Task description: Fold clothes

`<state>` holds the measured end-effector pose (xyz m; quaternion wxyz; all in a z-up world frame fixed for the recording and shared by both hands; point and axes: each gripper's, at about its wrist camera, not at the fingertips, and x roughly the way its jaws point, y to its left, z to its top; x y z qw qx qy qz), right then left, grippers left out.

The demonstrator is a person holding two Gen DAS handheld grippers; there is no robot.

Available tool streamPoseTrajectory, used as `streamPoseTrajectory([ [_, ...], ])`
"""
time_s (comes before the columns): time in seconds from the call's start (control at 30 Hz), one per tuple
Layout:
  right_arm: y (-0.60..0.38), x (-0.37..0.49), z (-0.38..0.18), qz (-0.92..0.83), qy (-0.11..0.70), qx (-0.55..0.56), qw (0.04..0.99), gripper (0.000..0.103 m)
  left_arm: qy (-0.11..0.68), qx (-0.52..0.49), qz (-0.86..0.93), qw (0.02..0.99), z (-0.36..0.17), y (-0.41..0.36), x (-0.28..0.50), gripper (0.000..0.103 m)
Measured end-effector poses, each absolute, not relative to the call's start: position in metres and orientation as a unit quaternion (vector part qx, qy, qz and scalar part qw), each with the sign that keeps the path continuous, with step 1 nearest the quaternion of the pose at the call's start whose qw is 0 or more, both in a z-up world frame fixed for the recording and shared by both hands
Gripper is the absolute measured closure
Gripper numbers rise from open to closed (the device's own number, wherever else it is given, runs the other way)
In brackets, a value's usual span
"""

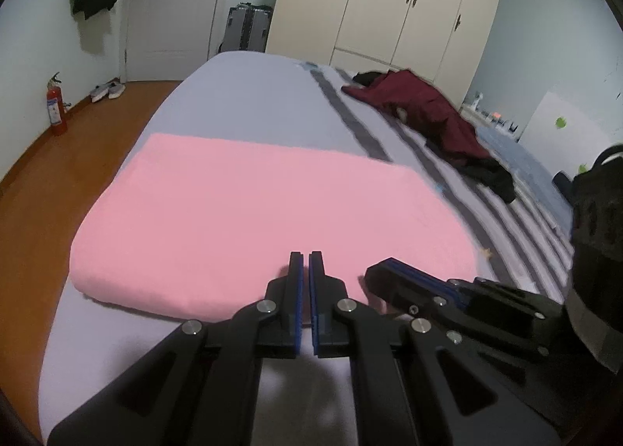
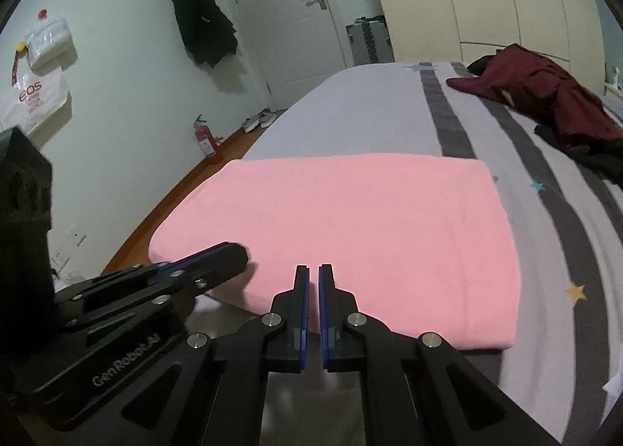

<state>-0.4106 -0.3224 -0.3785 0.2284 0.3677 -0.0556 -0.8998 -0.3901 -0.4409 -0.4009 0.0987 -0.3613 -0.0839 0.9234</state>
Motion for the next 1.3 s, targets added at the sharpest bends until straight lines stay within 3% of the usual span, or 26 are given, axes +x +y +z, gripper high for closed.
streamPoseTrajectory([
  [1.0, -0.229, -0.412, -0.388, -0.903, -0.06, 0.407, 0.127, 0.103, -0.101, -0.381, 0.919, -0.012, -0.41, -0.534, -0.388, 0.101],
  [1.1, -0.22, -0.412, -0.39, -0.9, -0.066, 0.415, 0.115, 0.096, -0.078, -0.39, 0.918, -0.009, -0.413, -0.531, -0.389, 0.101],
  [1.3, -0.219, -0.425, -0.374, -0.91, -0.065, 0.393, 0.117, 0.096, -0.082, -0.379, 0.921, -0.016, -0.392, -0.535, -0.412, 0.101],
])
